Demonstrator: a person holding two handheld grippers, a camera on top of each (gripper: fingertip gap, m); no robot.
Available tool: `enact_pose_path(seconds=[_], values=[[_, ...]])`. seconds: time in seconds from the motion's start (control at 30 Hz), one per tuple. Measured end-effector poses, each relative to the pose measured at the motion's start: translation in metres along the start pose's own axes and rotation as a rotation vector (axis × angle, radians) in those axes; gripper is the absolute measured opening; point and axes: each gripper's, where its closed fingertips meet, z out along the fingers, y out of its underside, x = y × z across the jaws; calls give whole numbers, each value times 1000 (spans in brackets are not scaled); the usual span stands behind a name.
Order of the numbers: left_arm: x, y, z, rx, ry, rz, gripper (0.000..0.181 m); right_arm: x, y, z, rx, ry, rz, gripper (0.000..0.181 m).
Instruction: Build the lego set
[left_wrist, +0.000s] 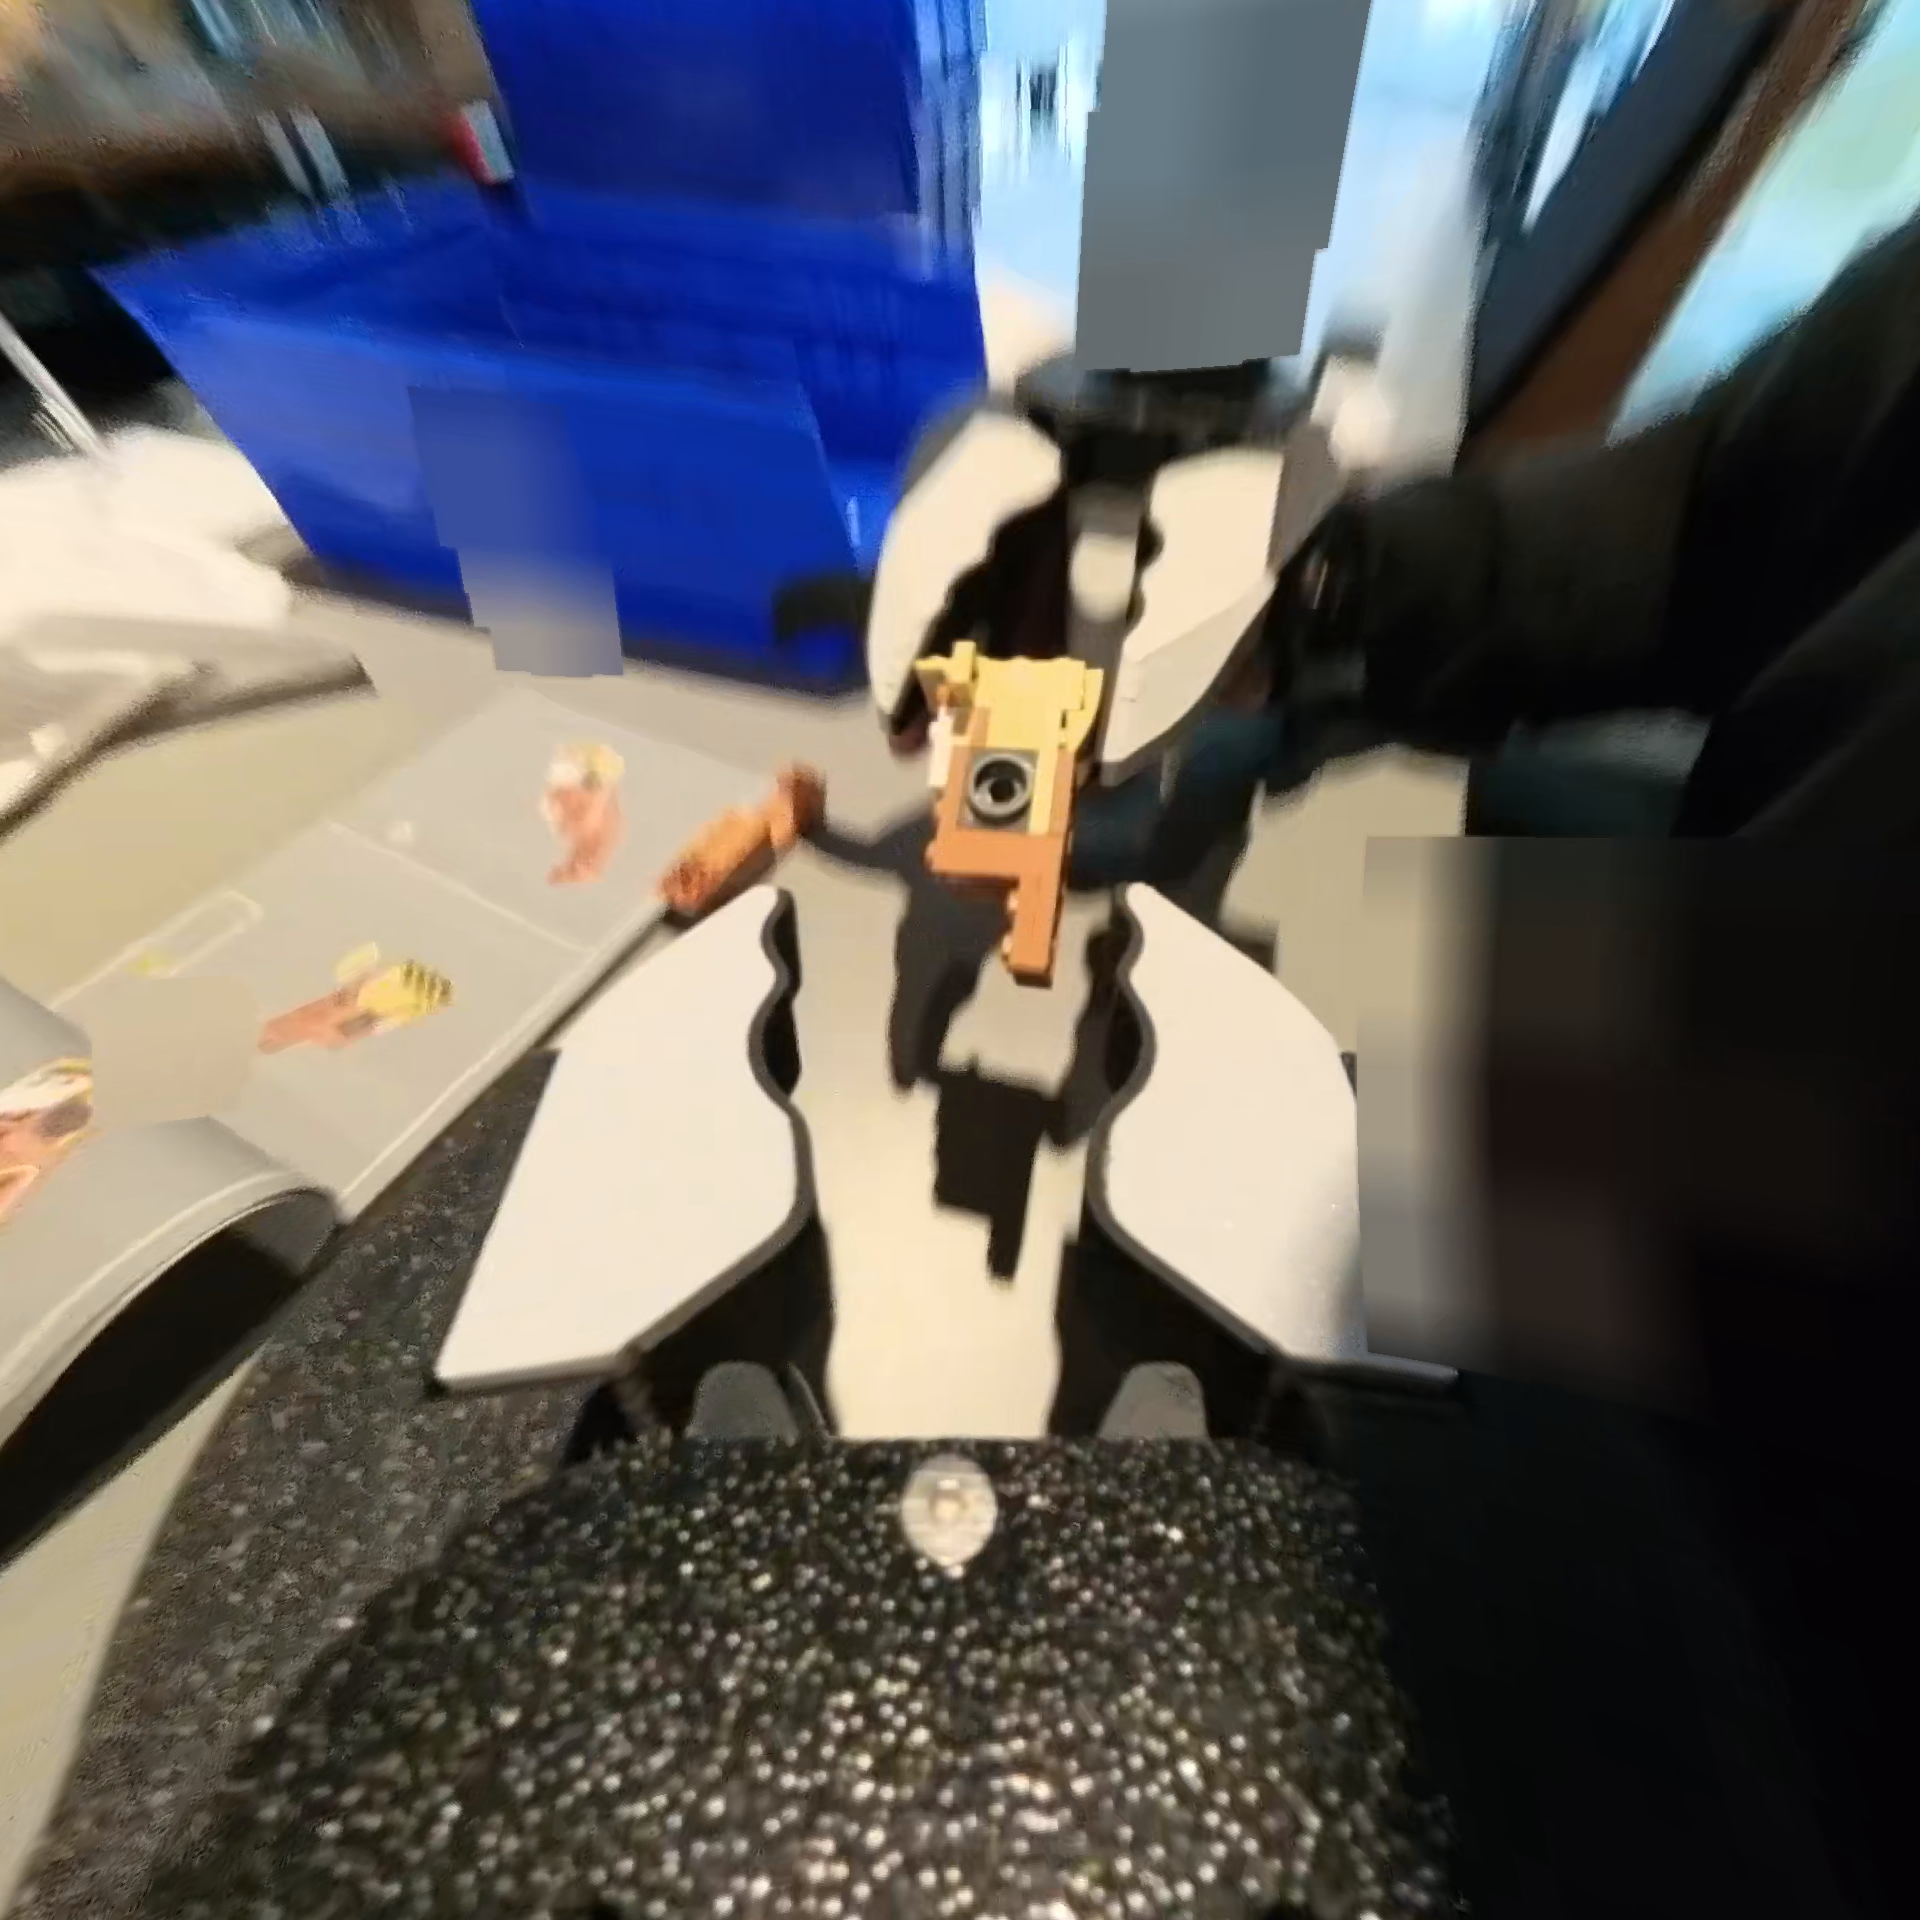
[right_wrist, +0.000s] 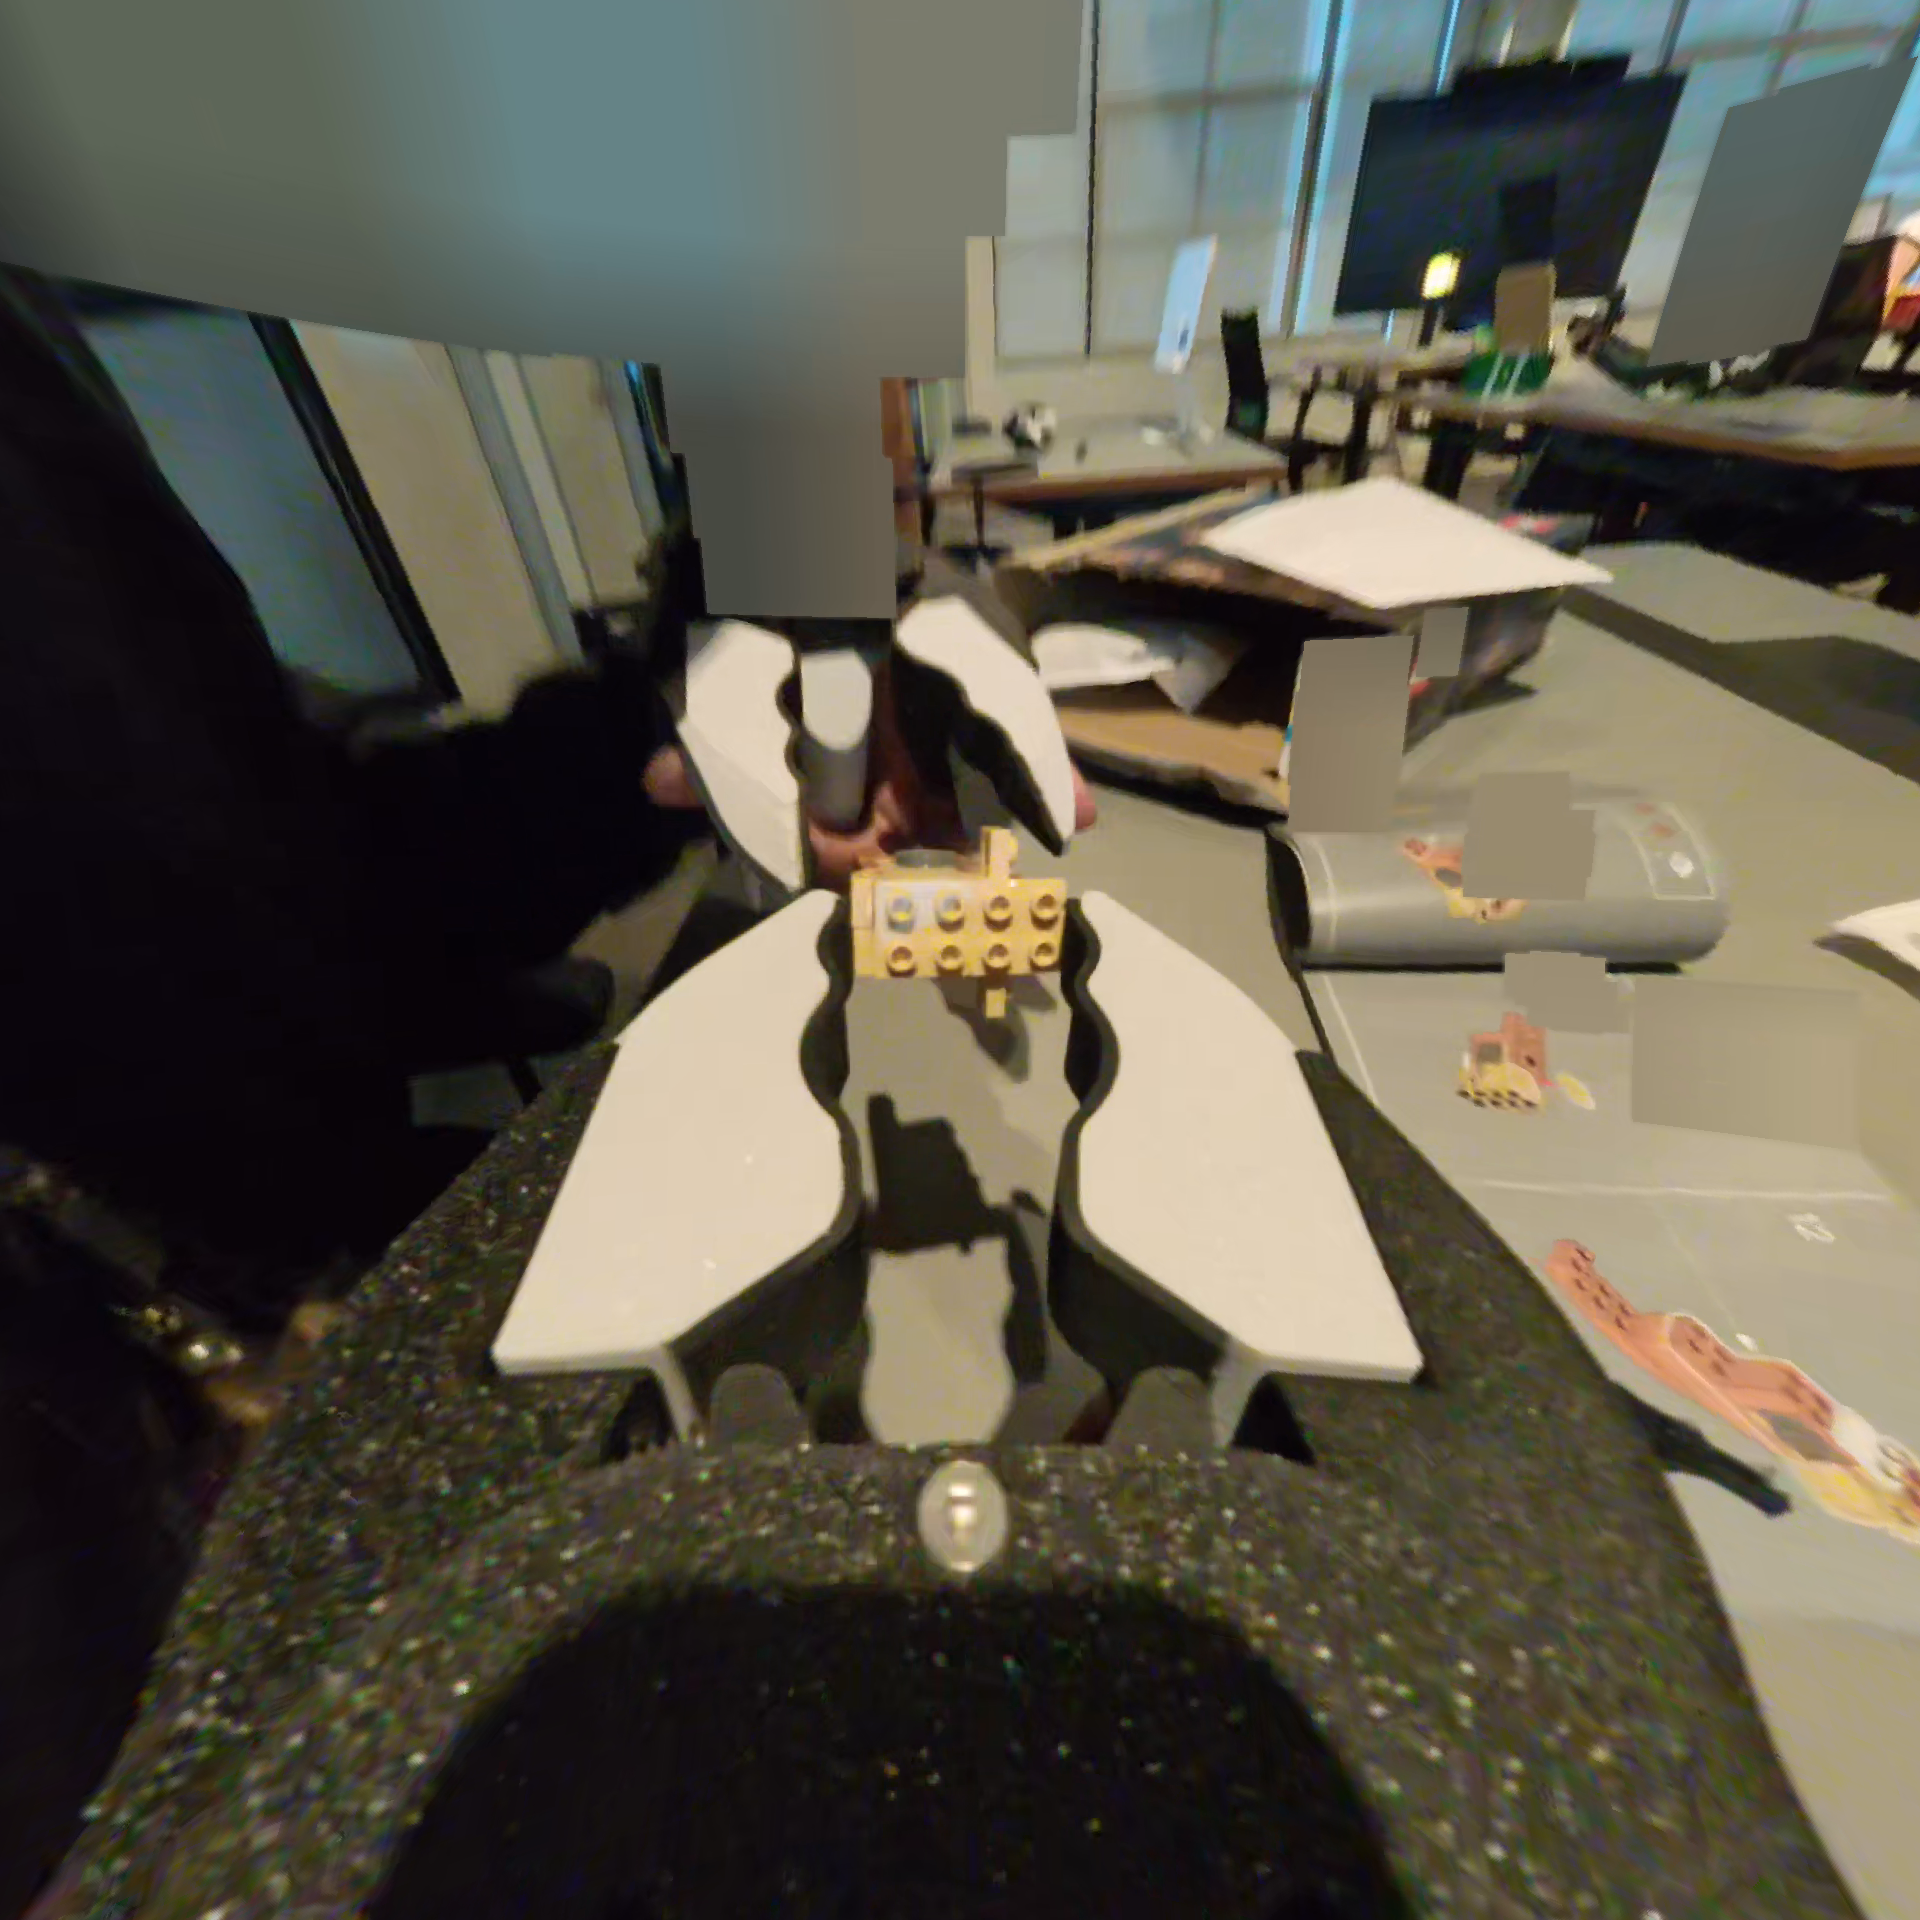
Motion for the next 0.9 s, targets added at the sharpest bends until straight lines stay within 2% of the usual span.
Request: enact_pose_path(seconds=[0.03, 0.17, 0.27, 0.43, 0.5, 0.53, 0.7, 0.9], values=[[1, -7, -2, 91, 6, -36, 55, -1, -6, -2, 51, -9, 31, 38], [5, -31, -8, 408, 30, -204, 55, -5, -21, -6, 177, -34, 129, 38], [4, -38, -7, 527, 13, -264, 50, -9, -18, -4, 187, -29, 156, 38], [26, -36, 5, 490, 71, -221, 47, -21, -17, -2, 199, -14, 144, 38], [33, -34, 7, 469, 82, -197, 38, -26, -17, -3, 206, -8, 134, 38], [36, -35, 7, 474, 89, -194, 28, -29, -17, -4, 209, -12, 131, 38], [52, -36, 4, 497, 76, -176, 27, -46, -18, -9, 226, -17, 115, 38], [71, -40, 4, 554, -9, -185, 26, -63, -19, -17, 259, 0, 119, 39]])
